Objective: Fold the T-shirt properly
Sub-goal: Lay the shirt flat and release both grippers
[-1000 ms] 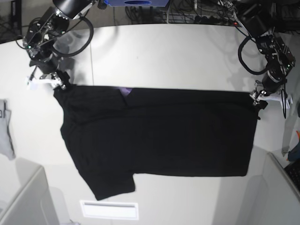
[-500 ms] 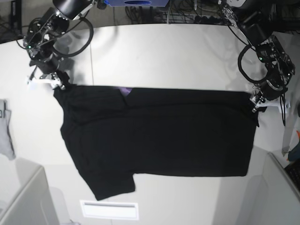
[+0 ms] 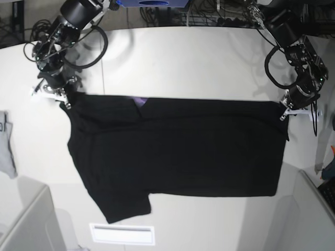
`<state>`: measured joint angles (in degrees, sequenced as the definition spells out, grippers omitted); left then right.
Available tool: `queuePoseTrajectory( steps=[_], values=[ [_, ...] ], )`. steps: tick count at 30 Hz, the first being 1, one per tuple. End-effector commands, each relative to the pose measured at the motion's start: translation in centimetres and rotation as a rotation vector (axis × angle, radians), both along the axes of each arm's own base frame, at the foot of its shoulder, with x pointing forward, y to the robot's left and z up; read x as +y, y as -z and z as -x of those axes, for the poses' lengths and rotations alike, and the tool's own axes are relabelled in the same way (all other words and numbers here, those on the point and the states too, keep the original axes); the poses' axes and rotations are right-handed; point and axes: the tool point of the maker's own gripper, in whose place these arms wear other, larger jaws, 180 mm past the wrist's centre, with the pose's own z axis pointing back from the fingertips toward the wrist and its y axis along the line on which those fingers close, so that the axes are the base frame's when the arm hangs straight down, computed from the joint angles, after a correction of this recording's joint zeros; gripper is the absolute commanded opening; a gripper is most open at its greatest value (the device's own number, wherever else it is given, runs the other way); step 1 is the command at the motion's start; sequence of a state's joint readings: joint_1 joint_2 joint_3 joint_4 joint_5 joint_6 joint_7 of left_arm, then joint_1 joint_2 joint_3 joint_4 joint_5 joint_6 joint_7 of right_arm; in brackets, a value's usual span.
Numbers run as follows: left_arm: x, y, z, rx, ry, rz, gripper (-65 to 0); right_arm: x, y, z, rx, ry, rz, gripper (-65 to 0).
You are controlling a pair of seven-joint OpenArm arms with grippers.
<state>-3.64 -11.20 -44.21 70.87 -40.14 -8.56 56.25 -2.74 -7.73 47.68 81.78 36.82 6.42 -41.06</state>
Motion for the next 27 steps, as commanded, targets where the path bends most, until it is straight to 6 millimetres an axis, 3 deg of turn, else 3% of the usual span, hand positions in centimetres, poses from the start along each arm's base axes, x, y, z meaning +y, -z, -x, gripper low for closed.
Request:
queuePoseTrajectory(
  steps=[1,5,10,16,21,27],
  values=[
    [0.6,0.3,1.3,0.074,0.032,-0.006,-65.0,0.0,0.5,0.6,0.048,-0.011,0.004,-65.0],
    [0.0,0.6,5.0,0.199,0.114,0.029,-65.0,0.2,-1.3,2.1,0.051,-0.054,-0.008,-65.0],
    [1.2,-2.2,8.2,0.234,0.183,-0.114,-65.0,0.6,-5.2,4.2,0.020,-0.115,-0.004,-65.0],
    [1.3,-2.3,11.5,0.290,0.212,-0.166,-65.0,0.5,-3.1,8.5,0.133,-0.086,-0.032,-65.0],
    [2.9,-3.3,14.6,0.320,0.173,-0.219,-65.0,0.6,-2.1,11.7,0.209,-0.089,-0.034,-65.0],
    [3.4,-3.4,16.0,0.347,0.168,-0.235,-65.0,0.6,-1.2,14.5,0.270,-0.085,-0.035,-65.0]
  ],
)
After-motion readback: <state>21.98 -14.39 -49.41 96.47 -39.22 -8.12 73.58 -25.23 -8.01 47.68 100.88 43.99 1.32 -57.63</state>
